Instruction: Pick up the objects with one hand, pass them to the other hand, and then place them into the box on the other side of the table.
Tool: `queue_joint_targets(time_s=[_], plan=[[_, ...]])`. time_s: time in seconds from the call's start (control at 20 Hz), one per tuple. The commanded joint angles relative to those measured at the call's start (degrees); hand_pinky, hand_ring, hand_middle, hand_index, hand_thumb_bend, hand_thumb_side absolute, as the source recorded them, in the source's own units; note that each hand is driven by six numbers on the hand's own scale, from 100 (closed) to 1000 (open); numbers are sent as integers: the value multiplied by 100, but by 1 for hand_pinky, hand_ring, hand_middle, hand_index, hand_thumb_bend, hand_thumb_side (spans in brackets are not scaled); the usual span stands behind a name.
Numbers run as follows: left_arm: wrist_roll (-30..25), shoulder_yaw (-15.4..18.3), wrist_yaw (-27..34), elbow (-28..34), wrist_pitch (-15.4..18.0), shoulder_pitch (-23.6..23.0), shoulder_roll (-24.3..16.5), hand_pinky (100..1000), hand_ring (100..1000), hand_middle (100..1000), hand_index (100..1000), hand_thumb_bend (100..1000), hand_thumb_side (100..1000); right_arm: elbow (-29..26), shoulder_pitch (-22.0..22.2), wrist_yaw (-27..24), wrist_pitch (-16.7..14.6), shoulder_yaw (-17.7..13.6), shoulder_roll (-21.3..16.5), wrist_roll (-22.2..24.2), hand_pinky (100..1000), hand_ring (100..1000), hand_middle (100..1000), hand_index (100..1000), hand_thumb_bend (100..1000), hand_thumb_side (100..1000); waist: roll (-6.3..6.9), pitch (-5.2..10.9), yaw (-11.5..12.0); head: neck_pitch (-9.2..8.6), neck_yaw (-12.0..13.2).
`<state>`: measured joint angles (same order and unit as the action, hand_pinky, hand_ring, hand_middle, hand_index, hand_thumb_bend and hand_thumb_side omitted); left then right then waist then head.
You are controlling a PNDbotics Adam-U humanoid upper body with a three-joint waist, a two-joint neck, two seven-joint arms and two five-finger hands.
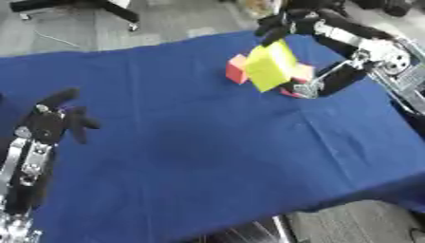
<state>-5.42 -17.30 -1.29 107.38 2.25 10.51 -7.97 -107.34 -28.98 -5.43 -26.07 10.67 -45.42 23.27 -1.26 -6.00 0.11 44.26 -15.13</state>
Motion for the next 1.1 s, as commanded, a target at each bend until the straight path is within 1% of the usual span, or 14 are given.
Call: queue_joint_targets(time_s=[0.05,0.2,0.35,0.55,0.7,0.95,1.1], plan=[[-28,-99,157,-171,-26,76,44,935,587,352,854,372,875,-449,-218,-181,129,48,93,93,856,970,831,438,100,100,-10,95,9,-14,20],[-53,-185,218,-403,-31,164,85,936,587,361,852,371,890,-680,-386,-185,231,151,363,285,853,960,826,445,100,100,-19,108,10,-14,39],[-102,-285,267,-578,-21,257,126,936,588,368,851,369,893,-720,-529,14,254,257,605,473,851,961,826,445,100,100,-28,122,17,-14,54],[-154,-371,331,-796,-13,357,184,936,588,372,850,356,905,-725,-635,117,313,402,860,572,849,962,826,443,100,100,-43,133,28,-14,125],[-138,-397,336,-963,-5,439,230,936,587,372,847,336,915,-725,-682,138,329,478,998,628,849,962,827,442,100,100,-51,139,30,-14,285],[-139,-471,169,-1157,5,607,309,934,585,369,845,292,930,-725,-756,88,362,575,1204,714,848,965,829,443,100,100,-55,143,28,-14,736],[-183,-555,104,-1255,7,686,387,934,584,369,845,276,948,-725,-777,71,415,621,1307,751,848,967,829,442,100,100,-56,145,23,-14,929]])
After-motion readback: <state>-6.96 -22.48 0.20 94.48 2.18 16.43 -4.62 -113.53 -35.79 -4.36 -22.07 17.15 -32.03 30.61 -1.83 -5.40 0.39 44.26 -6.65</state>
